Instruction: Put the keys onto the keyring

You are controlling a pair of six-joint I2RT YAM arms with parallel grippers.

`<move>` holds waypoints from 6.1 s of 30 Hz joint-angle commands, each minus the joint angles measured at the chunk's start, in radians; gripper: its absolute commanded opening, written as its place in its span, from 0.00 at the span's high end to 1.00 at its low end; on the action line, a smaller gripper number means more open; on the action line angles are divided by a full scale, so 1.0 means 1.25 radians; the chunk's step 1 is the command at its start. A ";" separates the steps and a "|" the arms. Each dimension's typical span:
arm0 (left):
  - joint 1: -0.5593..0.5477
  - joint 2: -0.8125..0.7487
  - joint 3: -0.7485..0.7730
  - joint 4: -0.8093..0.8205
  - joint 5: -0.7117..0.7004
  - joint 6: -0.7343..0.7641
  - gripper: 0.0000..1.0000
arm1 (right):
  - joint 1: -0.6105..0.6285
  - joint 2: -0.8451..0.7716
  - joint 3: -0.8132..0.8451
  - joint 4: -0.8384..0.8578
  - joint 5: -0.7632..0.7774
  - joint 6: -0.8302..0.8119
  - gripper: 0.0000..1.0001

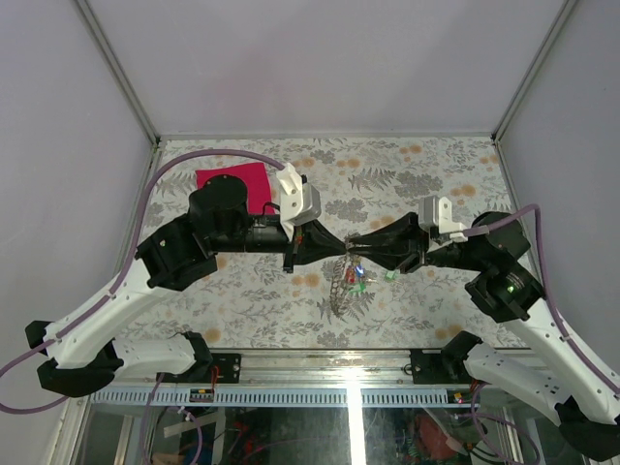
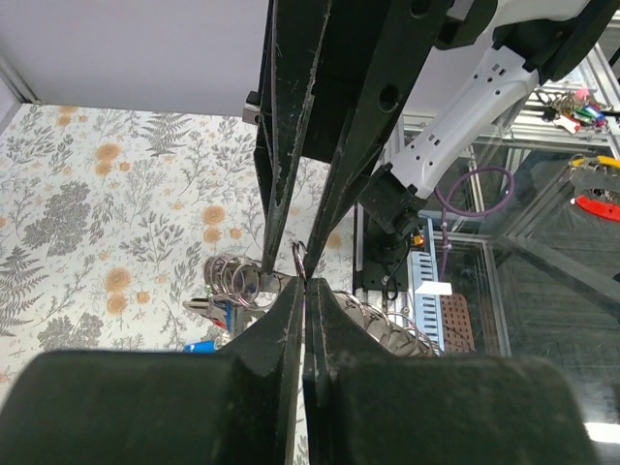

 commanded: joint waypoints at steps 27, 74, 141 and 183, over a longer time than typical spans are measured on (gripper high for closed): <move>-0.007 -0.119 -0.106 0.128 -0.113 -0.045 0.77 | 0.004 -0.056 -0.042 0.079 -0.028 -0.062 1.00; -0.041 0.375 -0.415 0.330 -0.621 -0.613 0.49 | 0.003 -0.297 -0.017 -0.335 0.374 -0.162 1.00; -0.024 0.398 -0.407 0.373 -0.684 -0.415 1.00 | 0.004 -0.299 -0.086 -0.288 0.332 -0.145 1.00; 0.065 -0.137 -0.178 0.132 0.094 -0.102 1.00 | 0.004 -0.207 -0.152 0.054 -0.040 -0.683 1.00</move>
